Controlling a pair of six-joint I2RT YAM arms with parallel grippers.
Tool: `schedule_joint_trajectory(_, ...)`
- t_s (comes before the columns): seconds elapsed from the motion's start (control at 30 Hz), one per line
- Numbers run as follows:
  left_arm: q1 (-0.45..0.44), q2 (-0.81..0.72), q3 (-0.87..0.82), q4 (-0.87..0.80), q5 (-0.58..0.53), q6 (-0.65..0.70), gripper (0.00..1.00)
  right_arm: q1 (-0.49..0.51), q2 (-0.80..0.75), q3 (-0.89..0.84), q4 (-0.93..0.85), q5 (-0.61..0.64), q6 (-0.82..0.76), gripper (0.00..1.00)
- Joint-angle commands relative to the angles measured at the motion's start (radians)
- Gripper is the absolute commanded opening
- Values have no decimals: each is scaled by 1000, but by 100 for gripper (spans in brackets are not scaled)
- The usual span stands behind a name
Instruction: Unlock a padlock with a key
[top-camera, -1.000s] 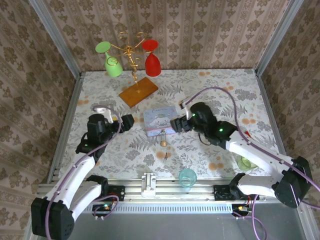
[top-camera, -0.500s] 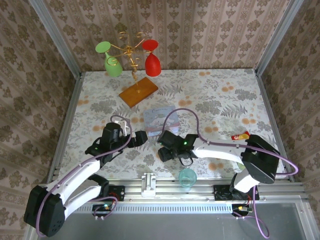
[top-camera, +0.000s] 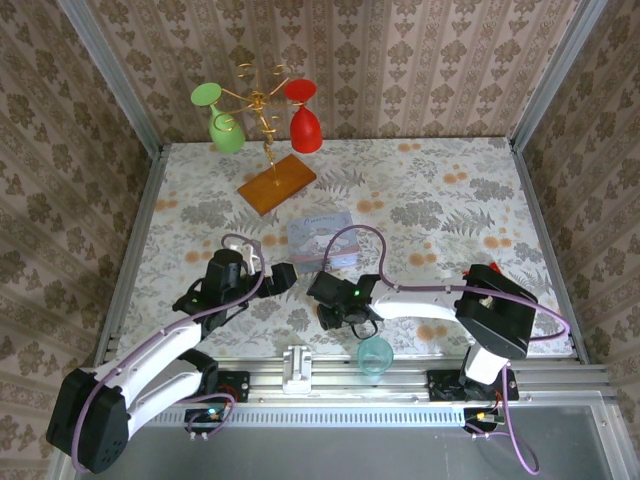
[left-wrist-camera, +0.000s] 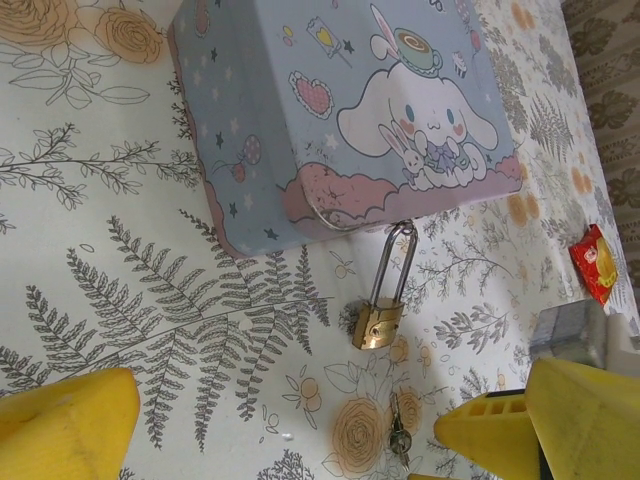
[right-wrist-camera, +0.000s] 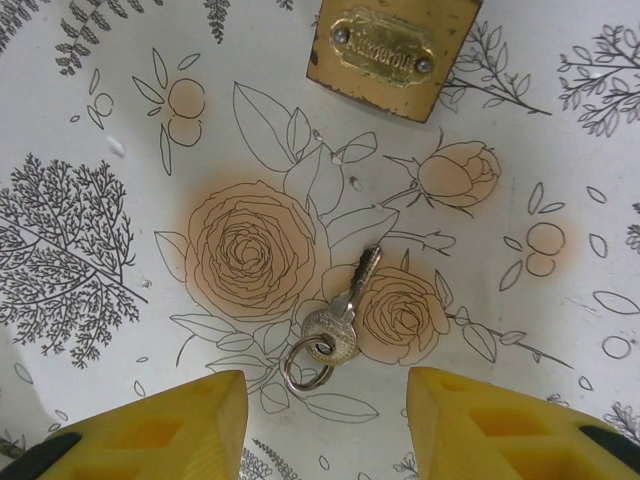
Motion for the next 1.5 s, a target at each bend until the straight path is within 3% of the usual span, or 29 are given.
schedule_joint_trajectory(0.0, -7, 4, -18, 23, 0, -11, 100, 7, 35, 33, 8, 25, 38, 45)
schedule_joint_trajectory(0.47, -7, 2, -30, 32, -6, -14, 100, 19, 95, 48, -35, 80, 74, 30)
schedule_joint_trajectory(0.8, -7, -4, -36, 40, -8, -25, 100, 22, 71, -5, 15, 63, 71, 13)
schedule_joint_trajectory(1.13, -20, 12, -56, 151, 31, -85, 99, -50, -68, -133, 195, -61, -71, 2)
schedule_joint_trajectory(1.3, -48, 26, -90, 372, 78, -118, 96, -144, -220, -275, 370, -210, -143, 0)
schedule_joint_trajectory(1.47, -70, 60, -88, 584, 161, -116, 88, -278, -406, -353, 420, -395, -231, 0)
